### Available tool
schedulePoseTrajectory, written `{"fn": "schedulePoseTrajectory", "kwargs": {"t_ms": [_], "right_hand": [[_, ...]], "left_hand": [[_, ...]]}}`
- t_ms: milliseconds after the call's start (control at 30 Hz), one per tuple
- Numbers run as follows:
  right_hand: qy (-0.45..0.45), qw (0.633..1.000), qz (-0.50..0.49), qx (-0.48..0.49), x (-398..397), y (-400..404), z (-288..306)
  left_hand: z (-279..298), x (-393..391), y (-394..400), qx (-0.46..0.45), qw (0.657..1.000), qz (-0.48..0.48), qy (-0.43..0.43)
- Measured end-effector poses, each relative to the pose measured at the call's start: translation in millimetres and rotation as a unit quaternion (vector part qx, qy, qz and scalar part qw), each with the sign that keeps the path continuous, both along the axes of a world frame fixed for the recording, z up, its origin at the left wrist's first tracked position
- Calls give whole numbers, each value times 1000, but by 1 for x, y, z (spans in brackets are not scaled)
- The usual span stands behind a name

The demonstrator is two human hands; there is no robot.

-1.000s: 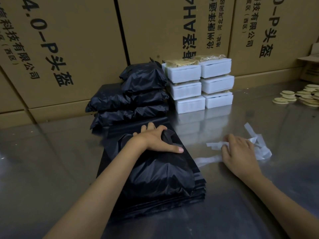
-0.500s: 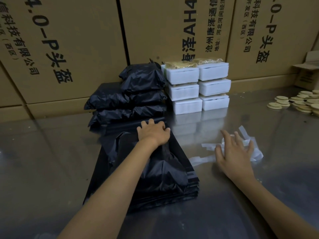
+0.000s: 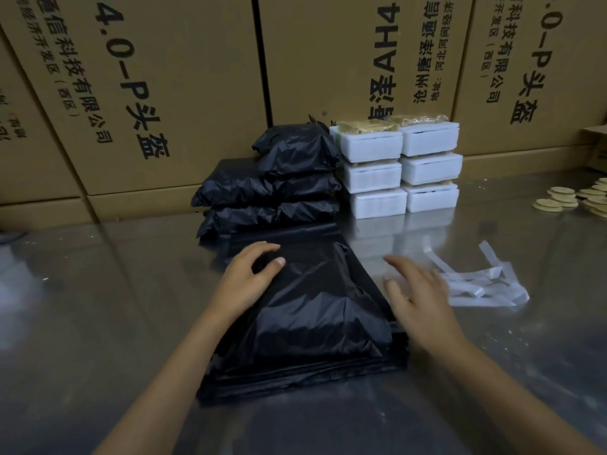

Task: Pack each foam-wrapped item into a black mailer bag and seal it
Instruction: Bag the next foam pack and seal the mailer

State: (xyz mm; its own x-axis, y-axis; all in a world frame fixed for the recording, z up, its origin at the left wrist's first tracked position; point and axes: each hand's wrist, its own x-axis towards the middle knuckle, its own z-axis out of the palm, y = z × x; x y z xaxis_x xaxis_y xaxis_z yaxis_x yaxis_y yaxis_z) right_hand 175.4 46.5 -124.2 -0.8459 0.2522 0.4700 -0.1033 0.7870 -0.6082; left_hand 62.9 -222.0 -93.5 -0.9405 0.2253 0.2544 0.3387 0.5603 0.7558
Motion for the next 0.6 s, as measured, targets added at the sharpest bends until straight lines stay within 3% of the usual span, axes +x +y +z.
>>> {"fn": "schedulePoseTrajectory", "kwargs": {"t_ms": [167, 300, 500, 600], "right_hand": [[-98, 988, 102, -57, -37, -51, 39], [-193, 966, 85, -151, -67, -74, 38], [-206, 935, 40, -288, -65, -66, 29], [-274, 905, 9, -325, -55, -61, 29]], "left_hand": [[15, 6, 18, -23, 993, -42, -108], [20, 3, 28, -43, 989, -13, -143], [10, 2, 28, 39, 992, 13, -116], [2, 8, 24, 97, 990, 71, -77]]}}
